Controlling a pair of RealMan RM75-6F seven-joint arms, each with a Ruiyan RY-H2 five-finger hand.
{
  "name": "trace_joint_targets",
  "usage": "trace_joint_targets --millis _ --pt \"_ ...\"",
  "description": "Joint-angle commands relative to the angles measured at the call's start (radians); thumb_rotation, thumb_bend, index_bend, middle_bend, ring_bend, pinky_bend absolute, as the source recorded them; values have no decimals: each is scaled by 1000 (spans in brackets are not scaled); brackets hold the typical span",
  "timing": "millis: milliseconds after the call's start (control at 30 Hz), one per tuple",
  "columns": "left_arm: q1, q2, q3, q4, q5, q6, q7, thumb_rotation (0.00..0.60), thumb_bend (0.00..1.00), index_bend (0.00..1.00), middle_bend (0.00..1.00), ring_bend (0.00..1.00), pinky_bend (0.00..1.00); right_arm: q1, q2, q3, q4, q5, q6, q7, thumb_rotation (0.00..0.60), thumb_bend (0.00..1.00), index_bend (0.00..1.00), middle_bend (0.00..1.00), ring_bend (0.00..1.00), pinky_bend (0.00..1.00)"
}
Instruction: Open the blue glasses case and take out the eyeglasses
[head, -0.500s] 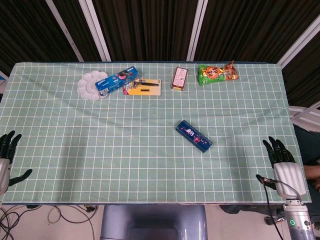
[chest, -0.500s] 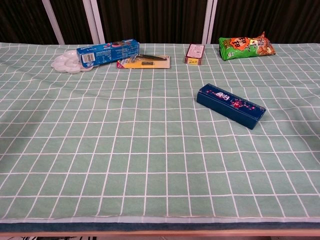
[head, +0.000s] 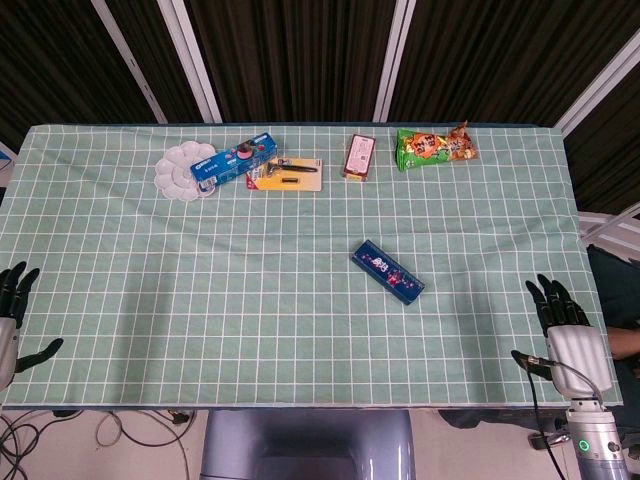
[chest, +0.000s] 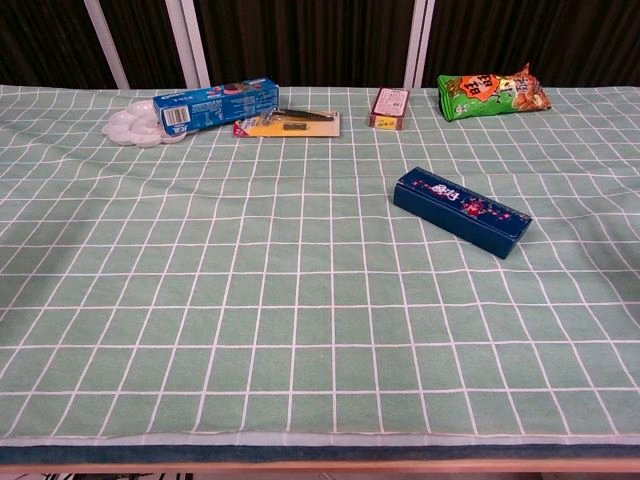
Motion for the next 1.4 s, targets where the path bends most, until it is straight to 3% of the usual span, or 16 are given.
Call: trace_joint_targets --millis 33,233,433,733,1100,1400 --pt "2 1 -4 -2 -4 3 -6 600 1 0 0 0 0 1 5 5 -26 25 -16 -15 600 55 0 0 0 218" --pt "7 0 -6 2 -10 11 -3 600 1 0 0 0 0 24 10 29 -84 75 -57 -85 600 51 0 0 0 218" --pt "5 -14 -14 19 -16 13 4 600 1 0 0 0 0 93 -20 96 -166 202 -146 -173 600 52 0 0 0 218" --pt "4 -24 -22 24 -41 2 18 600 1 0 0 0 0 236 -179 178 -252 396 -233 -380 600 54 0 0 0 218" --pt "1 -18 -29 22 -67 -19 -2 600 1 0 0 0 0 368 -388 238 -170 548 -211 -527 600 63 0 0 0 218" --pt "-5 -17 -29 19 -78 -39 -5 600 1 0 0 0 0 435 -494 257 -41 611 -211 -553 600 63 0 0 0 218"
